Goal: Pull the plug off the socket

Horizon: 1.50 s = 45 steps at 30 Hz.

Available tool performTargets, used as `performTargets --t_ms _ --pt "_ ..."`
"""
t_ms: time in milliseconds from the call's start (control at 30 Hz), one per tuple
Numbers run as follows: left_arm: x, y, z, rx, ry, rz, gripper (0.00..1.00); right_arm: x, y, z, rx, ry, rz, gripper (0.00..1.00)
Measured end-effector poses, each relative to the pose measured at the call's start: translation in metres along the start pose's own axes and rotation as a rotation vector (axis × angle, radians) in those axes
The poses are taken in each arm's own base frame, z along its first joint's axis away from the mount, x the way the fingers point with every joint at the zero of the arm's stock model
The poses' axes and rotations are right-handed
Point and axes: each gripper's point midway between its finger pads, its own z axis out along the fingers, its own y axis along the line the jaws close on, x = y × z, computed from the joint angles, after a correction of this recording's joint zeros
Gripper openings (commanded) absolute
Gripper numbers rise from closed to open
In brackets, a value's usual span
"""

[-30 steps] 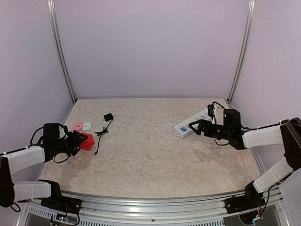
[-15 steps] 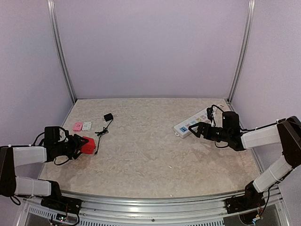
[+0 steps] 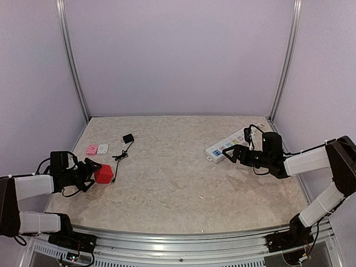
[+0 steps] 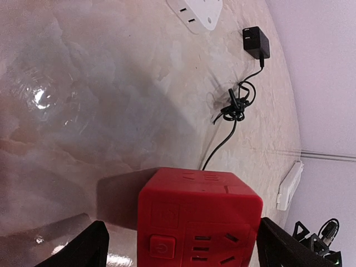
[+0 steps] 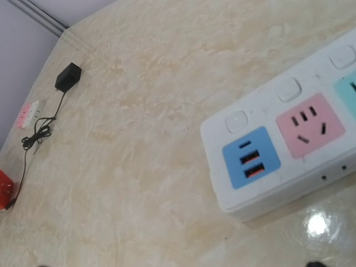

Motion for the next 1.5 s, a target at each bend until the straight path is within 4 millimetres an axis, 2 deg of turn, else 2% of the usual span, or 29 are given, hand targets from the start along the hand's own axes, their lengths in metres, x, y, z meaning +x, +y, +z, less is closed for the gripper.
performTargets --t_ms 333,500,567,700,867,1000,1100,1200,1367,1500 --pt "-0.012 0.007 -0.022 -0.085 -0.101 0.026 0.87 0.001 0.0 0.001 -0.006 0.006 0.006 1.0" --pt "-0.016 0.001 -0.03 -0.094 -0.115 0.051 0.94 0.002 0.002 0.001 -0.015 0.01 0.012 1.0" --pt "-0.022 -0.011 -0.035 -0.088 -0.134 0.086 0.99 0.003 0.003 0.001 -0.021 0.014 0.012 1.0" --pt "-0.036 -0.044 -0.046 -0.077 -0.185 0.172 0.99 0.004 0.006 0.0 -0.035 0.021 0.002 1.0" --pt "-0.047 -0.1 -0.062 -0.026 -0.237 0.306 0.99 0.0 0.01 -0.004 -0.038 0.021 -0.026 1.0" --pt "-0.049 -0.153 -0.064 0.011 -0.244 0.437 0.99 -0.01 0.021 -0.008 -0.048 0.006 -0.065 1.0" --pt "-0.032 -0.193 -0.054 0.052 -0.208 0.553 0.99 -0.015 0.035 -0.008 -0.056 0.005 -0.112 1.0" --pt "-0.004 -0.223 -0.036 0.072 -0.155 0.685 0.99 -0.013 0.053 -0.006 -0.067 0.016 -0.17 1.0" --pt "0.051 -0.236 0.003 0.05 -0.042 0.871 0.99 0.001 0.073 -0.005 -0.064 0.04 -0.245 1.0" --pt "0.096 -0.218 0.037 0.004 0.074 0.974 0.99 0.017 0.088 -0.005 -0.078 0.053 -0.292 1.0"
